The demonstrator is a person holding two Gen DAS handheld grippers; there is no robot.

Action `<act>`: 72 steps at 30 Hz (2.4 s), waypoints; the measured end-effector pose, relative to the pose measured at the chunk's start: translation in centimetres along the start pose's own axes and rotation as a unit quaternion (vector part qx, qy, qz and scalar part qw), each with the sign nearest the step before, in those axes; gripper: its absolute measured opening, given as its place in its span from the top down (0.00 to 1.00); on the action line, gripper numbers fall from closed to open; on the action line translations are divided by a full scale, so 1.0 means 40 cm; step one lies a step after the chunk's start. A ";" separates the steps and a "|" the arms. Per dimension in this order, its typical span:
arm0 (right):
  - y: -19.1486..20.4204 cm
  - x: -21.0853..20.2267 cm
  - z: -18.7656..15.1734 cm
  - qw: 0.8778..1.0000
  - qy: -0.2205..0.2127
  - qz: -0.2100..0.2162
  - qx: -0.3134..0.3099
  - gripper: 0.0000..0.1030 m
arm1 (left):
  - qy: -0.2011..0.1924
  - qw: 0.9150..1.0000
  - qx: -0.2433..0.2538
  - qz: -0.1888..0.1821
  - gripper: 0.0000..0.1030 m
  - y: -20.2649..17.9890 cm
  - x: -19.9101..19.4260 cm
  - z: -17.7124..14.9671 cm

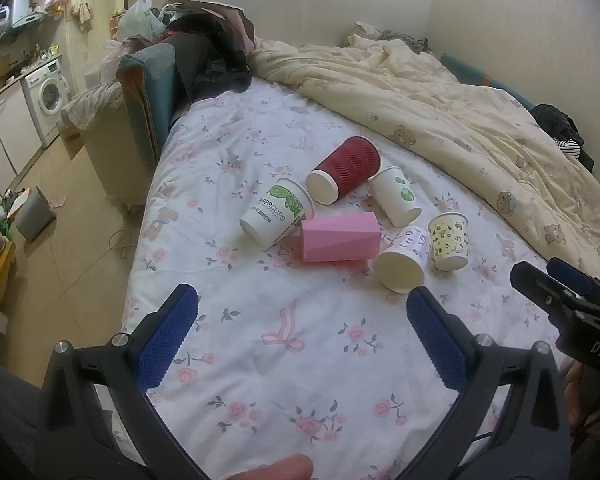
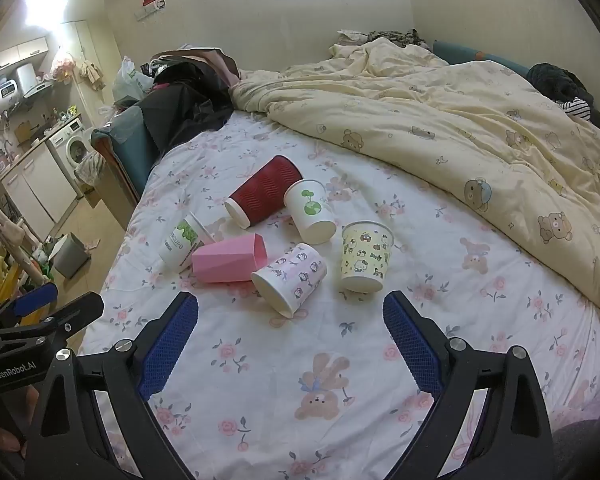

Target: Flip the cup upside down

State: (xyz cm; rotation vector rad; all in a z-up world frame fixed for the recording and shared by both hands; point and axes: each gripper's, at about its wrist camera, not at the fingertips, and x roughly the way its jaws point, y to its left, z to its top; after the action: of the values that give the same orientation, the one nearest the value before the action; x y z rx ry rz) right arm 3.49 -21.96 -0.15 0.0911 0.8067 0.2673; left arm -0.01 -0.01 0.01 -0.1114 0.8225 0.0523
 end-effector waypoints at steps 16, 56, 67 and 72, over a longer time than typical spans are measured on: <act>0.000 0.004 -0.001 1.000 0.002 -0.002 0.000 0.07 | 0.001 1.000 -0.002 -0.003 0.00 0.000 0.000 0.000; 0.002 0.004 -0.002 1.000 0.003 -0.001 0.000 0.07 | -0.001 1.000 -0.001 0.001 0.00 0.001 -0.003 0.002; 0.009 0.005 -0.011 1.000 0.004 -0.001 0.000 0.07 | -0.003 1.000 0.004 0.002 0.00 0.000 -0.007 0.006; 0.006 0.004 -0.007 1.000 0.004 -0.001 -0.001 0.07 | -0.007 1.000 0.007 0.003 0.00 0.008 -0.014 0.012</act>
State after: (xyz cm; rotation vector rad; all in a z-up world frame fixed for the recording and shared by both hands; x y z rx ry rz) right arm 3.35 -21.69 -0.42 0.0870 0.8142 0.2670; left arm -0.07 0.34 0.74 -0.0943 0.8082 0.0532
